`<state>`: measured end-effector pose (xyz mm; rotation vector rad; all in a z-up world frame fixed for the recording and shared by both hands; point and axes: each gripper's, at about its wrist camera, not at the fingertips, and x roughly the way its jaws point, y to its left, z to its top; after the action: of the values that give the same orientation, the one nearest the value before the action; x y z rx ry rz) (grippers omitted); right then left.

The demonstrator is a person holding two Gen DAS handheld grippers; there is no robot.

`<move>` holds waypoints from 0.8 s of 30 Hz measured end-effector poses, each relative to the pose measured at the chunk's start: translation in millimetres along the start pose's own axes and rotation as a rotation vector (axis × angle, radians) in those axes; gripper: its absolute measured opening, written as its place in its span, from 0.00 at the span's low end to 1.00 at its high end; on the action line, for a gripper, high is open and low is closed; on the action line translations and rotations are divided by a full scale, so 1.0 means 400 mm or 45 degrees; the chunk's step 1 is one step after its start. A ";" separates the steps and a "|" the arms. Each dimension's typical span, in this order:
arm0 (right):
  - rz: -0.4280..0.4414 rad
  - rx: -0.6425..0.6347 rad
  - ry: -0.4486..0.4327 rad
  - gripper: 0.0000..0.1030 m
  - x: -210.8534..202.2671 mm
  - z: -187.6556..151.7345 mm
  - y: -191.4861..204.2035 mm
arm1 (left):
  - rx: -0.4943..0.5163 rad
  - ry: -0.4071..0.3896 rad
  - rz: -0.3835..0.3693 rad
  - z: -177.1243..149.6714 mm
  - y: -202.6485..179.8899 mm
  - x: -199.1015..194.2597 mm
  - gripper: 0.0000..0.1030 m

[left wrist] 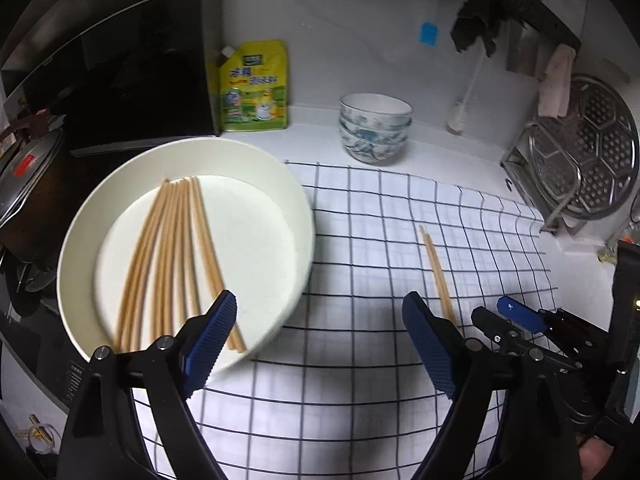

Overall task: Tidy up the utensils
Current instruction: 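Move both open tools back over the last chopsticks on the cloth, then close the right tool on a chopstick while the left tool grasps the last one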

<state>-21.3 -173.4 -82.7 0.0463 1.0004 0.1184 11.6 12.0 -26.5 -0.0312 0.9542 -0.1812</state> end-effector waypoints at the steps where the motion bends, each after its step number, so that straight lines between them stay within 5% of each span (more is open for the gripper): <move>1: -0.010 0.003 0.008 0.40 0.003 -0.008 -0.010 | 0.008 0.006 -0.003 -0.004 -0.011 0.004 0.83; 10: -0.056 0.028 0.104 0.40 0.069 -0.100 -0.089 | 0.086 0.100 0.007 -0.052 -0.088 0.048 0.86; 24: -0.048 -0.024 0.106 0.40 0.114 -0.116 -0.074 | 0.107 0.151 0.043 -0.075 -0.099 0.071 0.86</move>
<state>-33.6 -197.9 -148.8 0.0053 1.0823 0.0962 -2.2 -29.9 -62.4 0.0739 1.0636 -0.1933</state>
